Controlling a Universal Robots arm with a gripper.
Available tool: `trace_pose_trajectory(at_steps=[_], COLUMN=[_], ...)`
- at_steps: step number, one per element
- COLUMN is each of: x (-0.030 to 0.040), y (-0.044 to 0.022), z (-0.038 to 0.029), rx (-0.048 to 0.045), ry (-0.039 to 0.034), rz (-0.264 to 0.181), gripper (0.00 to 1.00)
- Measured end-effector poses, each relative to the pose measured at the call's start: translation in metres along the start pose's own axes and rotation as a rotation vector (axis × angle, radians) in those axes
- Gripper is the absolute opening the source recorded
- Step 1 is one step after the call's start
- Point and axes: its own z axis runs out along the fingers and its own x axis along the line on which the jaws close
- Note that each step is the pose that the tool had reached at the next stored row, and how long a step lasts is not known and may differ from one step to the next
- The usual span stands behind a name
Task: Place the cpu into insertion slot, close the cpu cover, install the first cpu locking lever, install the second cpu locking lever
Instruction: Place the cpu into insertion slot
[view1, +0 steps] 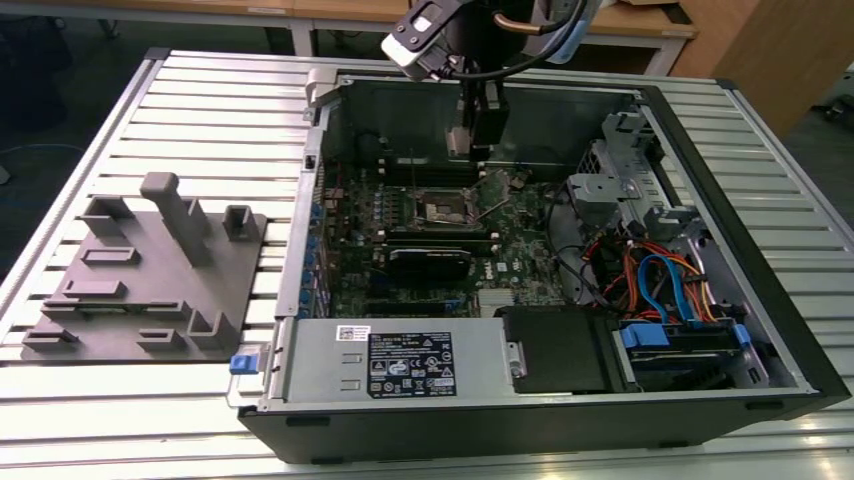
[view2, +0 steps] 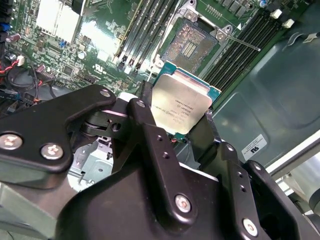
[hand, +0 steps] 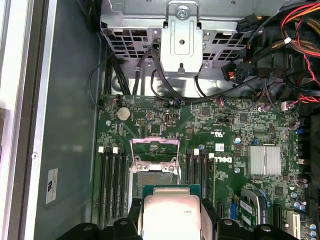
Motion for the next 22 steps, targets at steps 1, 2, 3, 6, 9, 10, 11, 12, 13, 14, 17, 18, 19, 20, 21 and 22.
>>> trace_pose_trajectory(at_steps=[1,2,3,6,9,10,11,12,13,14,17,18,19,20,21,22], x=[0.0000,0.0000,0.0000,0.0000,0.0000,0.0000,0.0000,0.0000,0.0000,0.0000,0.0000,0.0001,0.0001,0.0001,0.0002,0.0002], y=[0.0000,0.0000,0.0000,0.0000,0.0000,0.0000,0.0000,0.0000,0.0000,0.0000,0.0000,0.0000,-0.0001,-0.0001,-0.0001,-0.0002], z=[0.0000,0.0000,0.0001,0.0001,0.0001,0.0001,0.0001,0.0001,0.0001,0.0001,0.0002,0.0005,0.0007,0.0010,0.0014,0.0024], rx=[-0.0001,0.0000,-0.0001,-0.0001,-0.0001,-0.0001,0.0000,-0.0001,-0.0001,0.0000,-0.0001,-0.0004,-0.0005,-0.0005,-0.0006,-0.0006], ry=[0.0001,0.0001,0.0001,0.0001,0.0001,0.0001,0.0000,0.0001,0.0001,0.0001,-0.0001,-0.0005,-0.0014,-0.0021,-0.0023,-0.0024], rz=[0.000,0.000,0.000,0.000,0.000,0.000,0.000,0.000,0.000,0.000,0.002,0.009,0.019,0.026,0.029,0.029], gripper=[0.54,0.54,0.54,0.54,0.54,0.54,0.54,0.54,0.54,0.54,0.54,0.54,0.54,0.54,0.54,0.54])
